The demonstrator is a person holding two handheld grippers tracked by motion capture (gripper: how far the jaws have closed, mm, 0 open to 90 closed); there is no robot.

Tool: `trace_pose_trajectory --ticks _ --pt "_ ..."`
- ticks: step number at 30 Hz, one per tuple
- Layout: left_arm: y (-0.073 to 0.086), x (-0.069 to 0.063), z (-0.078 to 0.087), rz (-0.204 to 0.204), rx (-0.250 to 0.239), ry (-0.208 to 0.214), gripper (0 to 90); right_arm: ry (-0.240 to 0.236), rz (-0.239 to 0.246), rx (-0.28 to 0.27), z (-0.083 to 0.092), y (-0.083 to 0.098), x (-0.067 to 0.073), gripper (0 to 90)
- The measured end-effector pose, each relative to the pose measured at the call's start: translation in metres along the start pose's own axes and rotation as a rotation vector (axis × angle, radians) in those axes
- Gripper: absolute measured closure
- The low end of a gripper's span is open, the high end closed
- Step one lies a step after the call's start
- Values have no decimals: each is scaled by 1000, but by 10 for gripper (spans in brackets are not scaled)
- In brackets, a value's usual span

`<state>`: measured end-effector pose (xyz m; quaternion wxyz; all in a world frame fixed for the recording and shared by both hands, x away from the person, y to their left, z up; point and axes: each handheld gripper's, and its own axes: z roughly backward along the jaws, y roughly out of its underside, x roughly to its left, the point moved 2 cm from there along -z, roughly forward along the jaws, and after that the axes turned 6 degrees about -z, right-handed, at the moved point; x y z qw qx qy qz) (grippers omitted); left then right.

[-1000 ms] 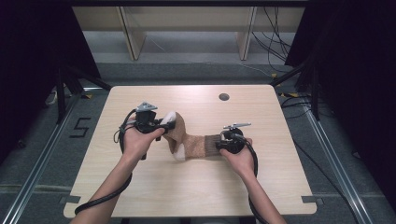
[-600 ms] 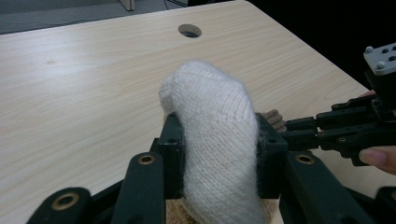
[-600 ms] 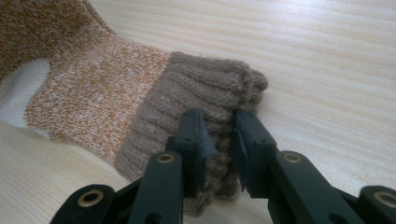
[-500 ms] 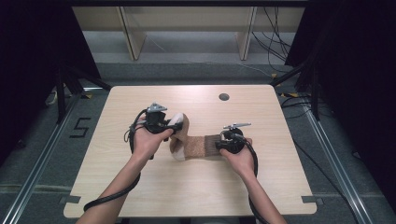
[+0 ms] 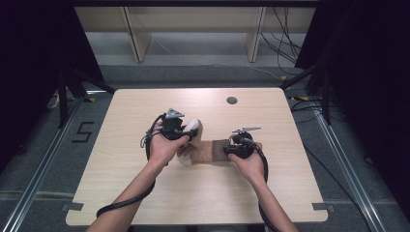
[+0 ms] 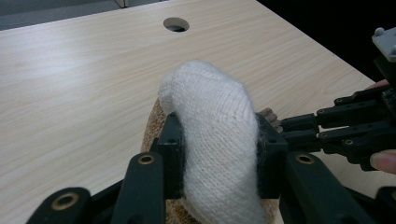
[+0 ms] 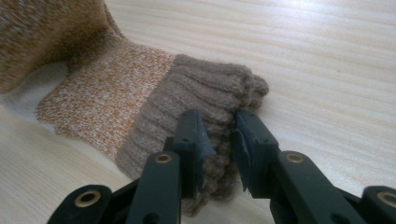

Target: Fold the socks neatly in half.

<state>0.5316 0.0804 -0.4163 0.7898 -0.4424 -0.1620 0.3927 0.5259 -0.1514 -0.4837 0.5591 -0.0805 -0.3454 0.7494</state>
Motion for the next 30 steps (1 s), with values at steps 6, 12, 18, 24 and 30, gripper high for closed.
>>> trace_pose_trajectory --ticks 6,12,18,24,30 --pt "2 -5 -8 -11 12 0 623 -1 11 -4 4 -1 -2 706" --pt "2 -6 -10 -11 15 -12 623 -26 -22 -94 26 -5 -5 760" --pt "4 -8 -14 -19 18 0 623 -23 8 -34 18 1 -6 811" --pt "4 -13 -18 -27 30 6 623 -20 7 -17 7 5 -5 820" --pt "6 -20 -26 -42 38 5 623 -17 -48 0 5 6 -5 818"
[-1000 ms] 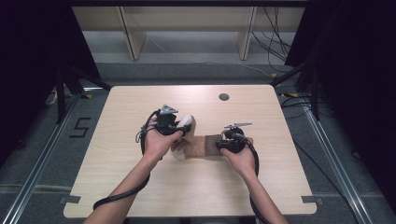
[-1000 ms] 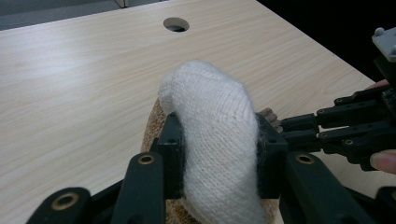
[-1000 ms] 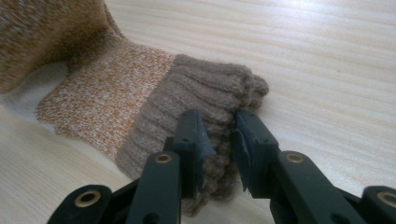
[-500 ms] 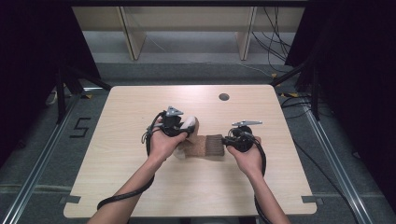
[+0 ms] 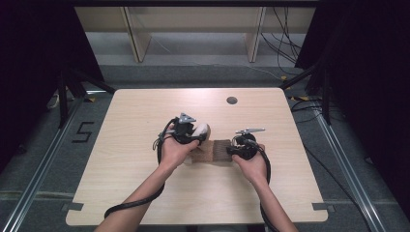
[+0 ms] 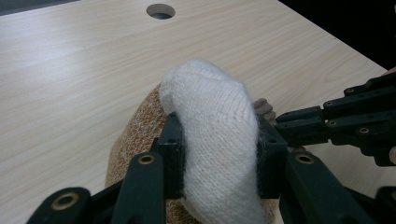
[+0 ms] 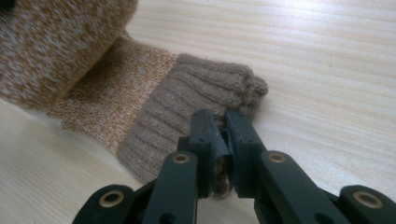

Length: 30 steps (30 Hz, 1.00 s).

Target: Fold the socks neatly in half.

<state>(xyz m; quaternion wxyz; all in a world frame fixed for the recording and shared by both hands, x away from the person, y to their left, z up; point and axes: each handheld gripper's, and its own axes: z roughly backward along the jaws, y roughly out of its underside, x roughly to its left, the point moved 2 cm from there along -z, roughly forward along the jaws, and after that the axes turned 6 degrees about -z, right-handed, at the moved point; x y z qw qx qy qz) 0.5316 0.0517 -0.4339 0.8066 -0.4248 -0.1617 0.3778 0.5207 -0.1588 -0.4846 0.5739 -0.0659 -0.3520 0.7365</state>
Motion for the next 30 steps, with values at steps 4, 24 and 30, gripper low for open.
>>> trace_pose_trajectory --ticks 4,24,30 --pt "0 -3 -5 -17 13 0 622 3 16 0 0 -1 0 813" --pt "3 -16 -24 -58 43 5 617 -6 32 -19 0 0 0 794" --pt "4 -18 -29 -69 59 8 615 -7 30 -19 0 0 0 788"
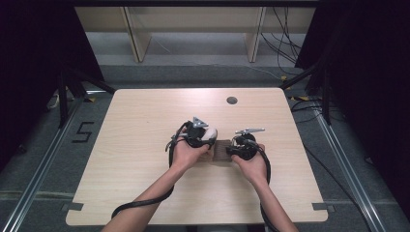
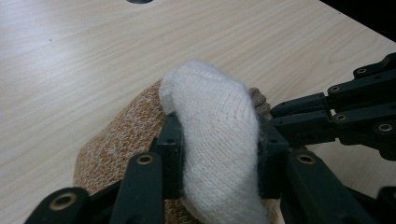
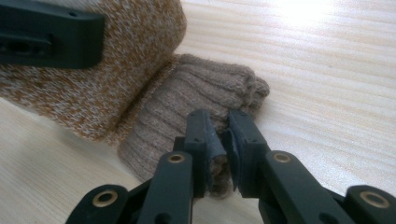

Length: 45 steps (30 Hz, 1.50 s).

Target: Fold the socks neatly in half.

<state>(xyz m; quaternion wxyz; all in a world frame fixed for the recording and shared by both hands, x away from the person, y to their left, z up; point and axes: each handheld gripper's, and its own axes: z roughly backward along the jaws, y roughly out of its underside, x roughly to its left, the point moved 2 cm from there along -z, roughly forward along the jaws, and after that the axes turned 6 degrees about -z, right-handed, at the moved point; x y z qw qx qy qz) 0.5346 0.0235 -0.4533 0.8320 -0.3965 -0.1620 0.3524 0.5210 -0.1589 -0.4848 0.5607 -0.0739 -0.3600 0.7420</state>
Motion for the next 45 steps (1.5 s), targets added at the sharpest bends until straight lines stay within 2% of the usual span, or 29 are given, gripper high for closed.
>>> trace_pose_trajectory --ticks 12,13,14,17,19,25,28,29,30,33,34,35,40,41,45 --pt "1 -4 -8 -16 19 -4 608 6 -5 3 1 1 0 778" --pt "1 -4 -9 -15 22 0 606 11 -20 11 1 1 1 777" --pt "1 -4 -10 -18 25 4 605 5 0 -2 1 1 -1 777" --pt "0 -5 -10 -21 24 0 600 5 0 -3 1 1 -1 772" --pt "0 -5 -11 -25 28 8 595 6 -22 11 1 1 1 768" --pt "-1 -6 -13 -19 18 9 570 6 -23 7 1 2 1 756" --pt "-2 -7 -13 -19 11 13 564 5 3 -2 1 1 -1 754" --pt "-2 -8 -13 -21 12 18 563 3 -8 -3 1 2 0 754" --pt "-2 -8 -14 -18 8 17 561 4 3 -4 1 2 -1 752" --pt "-3 -10 -15 -11 -5 25 554 5 -21 2 1 2 0 749" --pt "-4 -10 -15 -16 -6 29 552 -3 -18 3 2 2 0 746" --pt "-4 -10 -15 -13 -8 30 549 -6 7 2 2 2 -2 742" --pt "-6 -13 -16 -6 -30 53 513 -5 -36 -2 5 1 -4 714" --pt "-6 -13 -17 -6 -37 60 506 -6 -28 -14 6 0 -6 710" --pt "-9 -17 -18 -12 -55 70 478 8 -61 -39 15 -4 -11 706"
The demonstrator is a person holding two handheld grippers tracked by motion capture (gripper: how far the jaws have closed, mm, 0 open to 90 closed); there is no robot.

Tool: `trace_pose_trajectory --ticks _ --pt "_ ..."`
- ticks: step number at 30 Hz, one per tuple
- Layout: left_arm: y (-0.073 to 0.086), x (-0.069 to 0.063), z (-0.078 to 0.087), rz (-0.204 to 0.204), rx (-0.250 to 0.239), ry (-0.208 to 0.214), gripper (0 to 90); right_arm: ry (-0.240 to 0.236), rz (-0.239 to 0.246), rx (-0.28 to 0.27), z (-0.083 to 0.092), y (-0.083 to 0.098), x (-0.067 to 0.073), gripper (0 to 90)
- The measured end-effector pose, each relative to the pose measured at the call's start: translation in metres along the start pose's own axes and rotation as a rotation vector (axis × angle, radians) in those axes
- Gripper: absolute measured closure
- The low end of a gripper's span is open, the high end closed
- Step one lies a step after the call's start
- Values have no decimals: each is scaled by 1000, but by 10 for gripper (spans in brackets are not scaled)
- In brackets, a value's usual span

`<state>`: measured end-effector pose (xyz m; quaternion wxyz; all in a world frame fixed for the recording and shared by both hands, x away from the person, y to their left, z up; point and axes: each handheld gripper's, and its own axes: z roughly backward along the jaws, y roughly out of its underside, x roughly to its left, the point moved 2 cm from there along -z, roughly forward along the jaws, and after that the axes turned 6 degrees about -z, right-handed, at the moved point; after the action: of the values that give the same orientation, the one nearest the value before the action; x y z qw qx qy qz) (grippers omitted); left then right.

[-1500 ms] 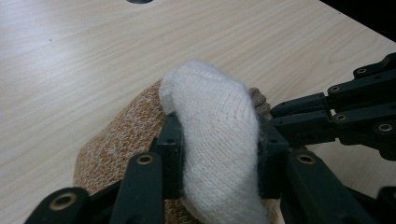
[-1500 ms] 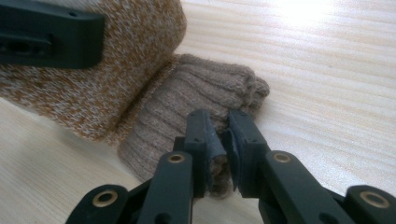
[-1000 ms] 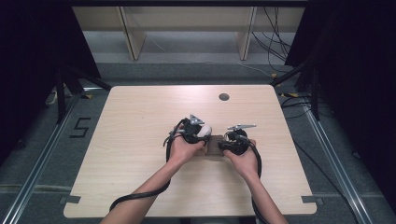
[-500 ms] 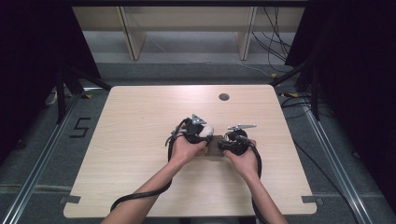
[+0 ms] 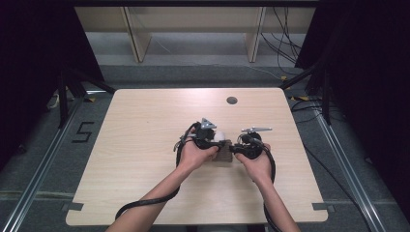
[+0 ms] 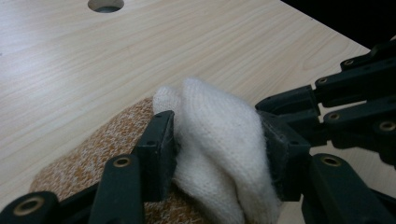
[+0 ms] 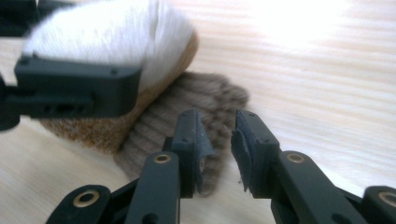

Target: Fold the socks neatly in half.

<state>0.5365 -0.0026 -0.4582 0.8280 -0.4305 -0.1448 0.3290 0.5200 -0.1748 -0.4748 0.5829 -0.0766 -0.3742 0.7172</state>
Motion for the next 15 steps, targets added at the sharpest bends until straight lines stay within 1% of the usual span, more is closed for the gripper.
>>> trace_pose_trajectory --ticks 1,3,4,5,6,7,8,9,10,11,13,14,15 --pt "-1 -1 -1 -4 -3 5 471 -4 -7 -1 3 -1 -2 706" --pt "-2 -3 -1 -9 -4 5 457 8 -29 -8 8 -3 -4 702" --pt "-2 -4 -2 -13 -13 10 448 13 -11 -24 10 -5 -7 698" --pt "-3 -4 -3 -20 -15 14 438 12 -23 -28 12 -5 -7 694" --pt "-3 -5 -3 -21 -19 22 427 5 -10 -37 14 -6 -9 689" --pt "-4 -6 -4 -28 -26 31 417 8 -20 -37 15 -6 -9 686" --pt "-5 -7 -4 -31 -34 44 406 4 -85 -24 19 -6 -4 682" --pt "-6 -8 -4 -41 -38 42 394 14 -43 -32 20 -7 -9 680" --pt "-7 -9 -3 -38 -42 45 382 14 -47 -39 21 -7 -9 679" --pt "-10 -10 -2 -35 -58 57 371 11 -51 -42 22 -7 -10 675" --pt "-14 -11 4 -45 -69 61 351 25 -56 -53 25 -8 -11 673" --pt "-17 -13 6 -34 -91 64 342 24 -54 -63 27 -9 -12 668" --pt "-19 -12 11 -49 -91 62 334 17 -32 -78 28 -10 -14 661"
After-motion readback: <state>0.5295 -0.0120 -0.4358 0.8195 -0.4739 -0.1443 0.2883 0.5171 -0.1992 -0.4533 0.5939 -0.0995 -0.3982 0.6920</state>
